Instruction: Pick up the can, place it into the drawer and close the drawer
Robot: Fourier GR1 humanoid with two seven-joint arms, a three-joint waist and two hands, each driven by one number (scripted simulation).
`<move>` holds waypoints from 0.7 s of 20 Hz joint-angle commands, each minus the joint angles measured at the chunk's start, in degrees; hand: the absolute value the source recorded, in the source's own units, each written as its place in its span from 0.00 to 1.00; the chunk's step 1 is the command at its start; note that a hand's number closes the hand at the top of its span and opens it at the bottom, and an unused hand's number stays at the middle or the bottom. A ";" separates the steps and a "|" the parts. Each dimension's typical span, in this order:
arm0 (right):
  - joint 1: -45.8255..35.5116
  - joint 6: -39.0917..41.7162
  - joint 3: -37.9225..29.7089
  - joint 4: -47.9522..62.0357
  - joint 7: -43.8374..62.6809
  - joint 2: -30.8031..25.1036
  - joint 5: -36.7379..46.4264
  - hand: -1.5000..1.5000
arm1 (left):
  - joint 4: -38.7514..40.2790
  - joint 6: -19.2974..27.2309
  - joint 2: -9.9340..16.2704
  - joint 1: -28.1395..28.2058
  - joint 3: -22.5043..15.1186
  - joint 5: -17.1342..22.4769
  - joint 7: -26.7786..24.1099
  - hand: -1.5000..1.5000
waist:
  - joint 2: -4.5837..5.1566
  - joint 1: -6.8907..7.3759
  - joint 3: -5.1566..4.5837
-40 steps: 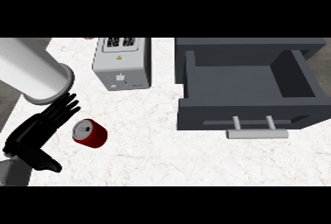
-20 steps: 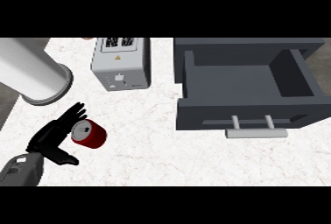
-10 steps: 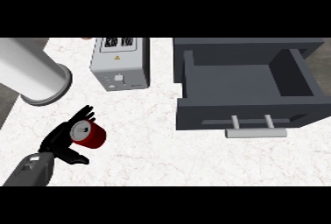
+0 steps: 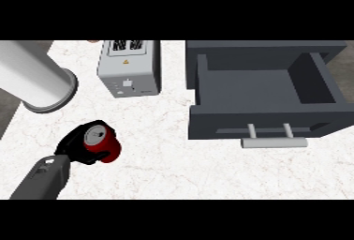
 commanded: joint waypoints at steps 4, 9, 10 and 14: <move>1.89 -1.92 0.78 -5.18 3.04 1.70 -1.45 0.00 | -3.63 -9.76 -1.18 0.18 -0.52 1.94 -3.60 1.00 | -0.16 0.23 -0.02; 1.17 0.59 -0.95 0.41 -2.21 1.18 0.20 0.00 | -8.44 -6.62 -3.10 0.19 1.27 5.75 -1.15 1.00 | -0.29 0.75 0.08; 4.21 -2.65 3.00 -2.50 -1.71 1.74 0.76 0.00 | -9.30 0.82 -6.62 1.72 2.24 6.20 -2.17 1.00 | -0.40 0.71 0.09; 3.58 -0.91 -1.11 -1.87 -0.93 1.12 -0.94 0.00 | -10.53 19.99 -10.14 1.88 10.41 11.65 -3.08 1.00 | -0.89 1.98 0.18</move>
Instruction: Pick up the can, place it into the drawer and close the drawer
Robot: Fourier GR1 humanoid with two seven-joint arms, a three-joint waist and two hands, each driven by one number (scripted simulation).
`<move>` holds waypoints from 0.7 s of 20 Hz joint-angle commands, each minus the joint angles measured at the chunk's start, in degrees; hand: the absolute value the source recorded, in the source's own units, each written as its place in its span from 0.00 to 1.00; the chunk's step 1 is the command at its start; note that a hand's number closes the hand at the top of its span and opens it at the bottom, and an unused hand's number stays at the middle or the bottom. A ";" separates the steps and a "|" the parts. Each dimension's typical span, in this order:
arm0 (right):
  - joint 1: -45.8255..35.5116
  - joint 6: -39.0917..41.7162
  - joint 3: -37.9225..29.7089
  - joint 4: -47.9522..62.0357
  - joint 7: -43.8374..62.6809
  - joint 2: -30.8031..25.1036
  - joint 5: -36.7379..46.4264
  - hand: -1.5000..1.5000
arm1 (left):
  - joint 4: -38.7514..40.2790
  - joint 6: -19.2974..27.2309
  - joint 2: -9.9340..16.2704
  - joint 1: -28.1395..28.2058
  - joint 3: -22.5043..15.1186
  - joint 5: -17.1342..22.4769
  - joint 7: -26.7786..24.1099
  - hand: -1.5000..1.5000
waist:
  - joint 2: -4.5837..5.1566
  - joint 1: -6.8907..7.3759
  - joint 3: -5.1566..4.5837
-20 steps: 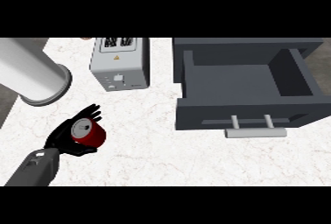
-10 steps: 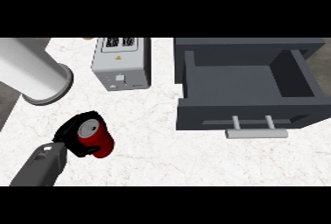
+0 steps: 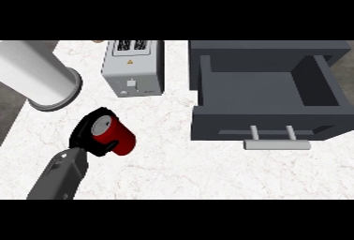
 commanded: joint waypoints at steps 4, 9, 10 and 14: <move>2.76 -1.64 0.05 -2.22 -0.70 0.43 -0.84 0.00 | -11.83 18.30 -8.20 -0.01 3.58 4.93 3.47 1.00 | -0.37 0.54 0.09; 3.91 0.23 -0.59 -1.04 -1.75 0.42 -1.60 0.00 | -25.81 26.09 -10.24 -0.24 -3.55 6.79 8.97 1.00 | -0.35 -0.01 0.06; 3.06 -1.09 0.35 -4.06 1.13 0.43 -1.93 0.00 | -30.27 27.20 -10.27 1.13 -4.37 7.01 11.60 1.00 | -0.34 0.47 0.03; 4.88 -0.42 0.87 -3.01 -0.41 0.44 -3.15 0.00 | -41.62 33.48 -10.33 1.17 -8.84 7.34 21.72 1.00 | -0.17 0.06 0.01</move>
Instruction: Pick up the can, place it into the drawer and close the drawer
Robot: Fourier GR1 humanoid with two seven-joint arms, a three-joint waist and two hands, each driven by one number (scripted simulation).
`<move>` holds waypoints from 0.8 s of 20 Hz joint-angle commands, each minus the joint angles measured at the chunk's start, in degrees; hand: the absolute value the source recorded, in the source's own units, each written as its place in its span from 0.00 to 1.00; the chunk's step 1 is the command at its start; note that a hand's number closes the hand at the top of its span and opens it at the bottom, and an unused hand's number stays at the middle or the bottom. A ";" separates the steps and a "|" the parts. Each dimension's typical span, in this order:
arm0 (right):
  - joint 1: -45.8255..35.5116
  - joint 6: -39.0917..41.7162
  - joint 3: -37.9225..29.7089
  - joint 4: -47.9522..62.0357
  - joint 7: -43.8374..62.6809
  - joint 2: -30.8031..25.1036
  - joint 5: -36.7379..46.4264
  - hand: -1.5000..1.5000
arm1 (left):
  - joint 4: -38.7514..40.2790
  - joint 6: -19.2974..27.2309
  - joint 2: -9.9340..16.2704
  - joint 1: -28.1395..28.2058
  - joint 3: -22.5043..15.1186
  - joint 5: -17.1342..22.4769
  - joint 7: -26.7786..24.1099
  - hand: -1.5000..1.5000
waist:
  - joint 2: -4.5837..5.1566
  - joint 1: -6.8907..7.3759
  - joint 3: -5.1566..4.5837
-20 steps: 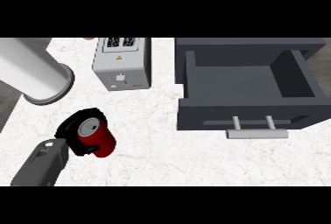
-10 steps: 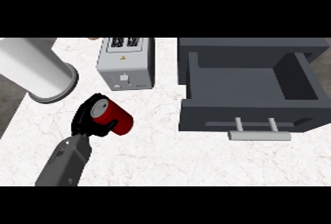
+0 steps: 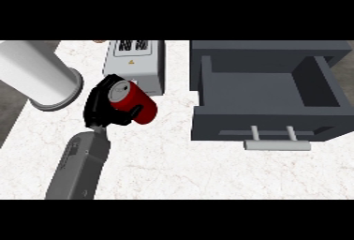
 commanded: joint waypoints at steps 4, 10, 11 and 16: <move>-0.40 -0.47 -0.38 -0.20 0.51 0.15 -0.08 0.00 | -20.40 13.13 -0.59 2.54 -10.34 0.55 13.14 1.00 | 0.27 -0.33 -0.06; -1.56 -3.17 2.34 -2.29 1.60 0.12 0.85 0.00 | -20.23 20.45 -0.59 -6.77 -12.30 -1.36 19.28 1.00 | 0.54 -1.07 -0.08; 0.65 -0.25 2.19 0.96 -2.62 0.13 1.17 0.00 | -21.42 20.17 -0.35 -7.30 -10.68 -2.82 20.61 1.00 | 0.49 -1.11 -0.06; 1.38 -0.57 2.53 -1.83 -0.19 0.14 0.07 0.00 | -21.57 27.28 -0.59 -14.56 -13.62 -4.28 25.84 1.00 | 0.47 -1.31 -0.06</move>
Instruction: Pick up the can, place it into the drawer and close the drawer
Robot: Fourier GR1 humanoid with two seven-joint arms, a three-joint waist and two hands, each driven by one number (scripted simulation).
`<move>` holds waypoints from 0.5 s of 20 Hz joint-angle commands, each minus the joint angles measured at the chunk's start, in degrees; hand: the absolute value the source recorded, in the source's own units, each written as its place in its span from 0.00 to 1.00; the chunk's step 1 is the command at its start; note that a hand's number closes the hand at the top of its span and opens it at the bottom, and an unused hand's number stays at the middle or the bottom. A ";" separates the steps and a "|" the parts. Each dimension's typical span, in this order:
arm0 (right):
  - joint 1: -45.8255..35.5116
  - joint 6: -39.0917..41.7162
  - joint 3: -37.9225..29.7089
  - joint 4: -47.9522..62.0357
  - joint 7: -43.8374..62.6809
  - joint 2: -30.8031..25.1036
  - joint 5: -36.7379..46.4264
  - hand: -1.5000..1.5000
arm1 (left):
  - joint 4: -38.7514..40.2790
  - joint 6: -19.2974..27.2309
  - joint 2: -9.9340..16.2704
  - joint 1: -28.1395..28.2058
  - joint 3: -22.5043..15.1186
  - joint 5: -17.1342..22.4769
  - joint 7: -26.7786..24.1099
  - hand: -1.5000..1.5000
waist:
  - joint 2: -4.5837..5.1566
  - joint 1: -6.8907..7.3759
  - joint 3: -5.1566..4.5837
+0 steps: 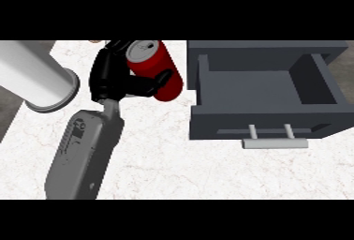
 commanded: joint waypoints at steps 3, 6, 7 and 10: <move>-3.79 -0.55 0.88 2.54 -0.62 0.43 3.49 0.00 | 1.59 8.30 -0.17 -8.35 -5.36 1.02 3.14 1.00 | 0.11 -0.17 0.01; -0.08 0.43 0.21 0.36 -1.27 0.45 0.54 0.00 | 5.81 12.96 -0.17 -10.54 -9.72 1.97 0.74 1.00 | 0.09 -0.90 0.01; -1.06 -0.27 -0.39 -0.36 1.10 -0.01 -1.58 0.00 | 8.56 12.01 -0.17 -13.49 -7.15 2.83 0.73 1.00 | 0.16 -0.77 -0.01; -4.46 -0.59 0.72 1.28 0.58 -0.34 1.51 0.00 | 11.48 11.87 -0.17 -19.72 -5.70 2.59 3.09 1.00 | 0.21 -0.42 0.01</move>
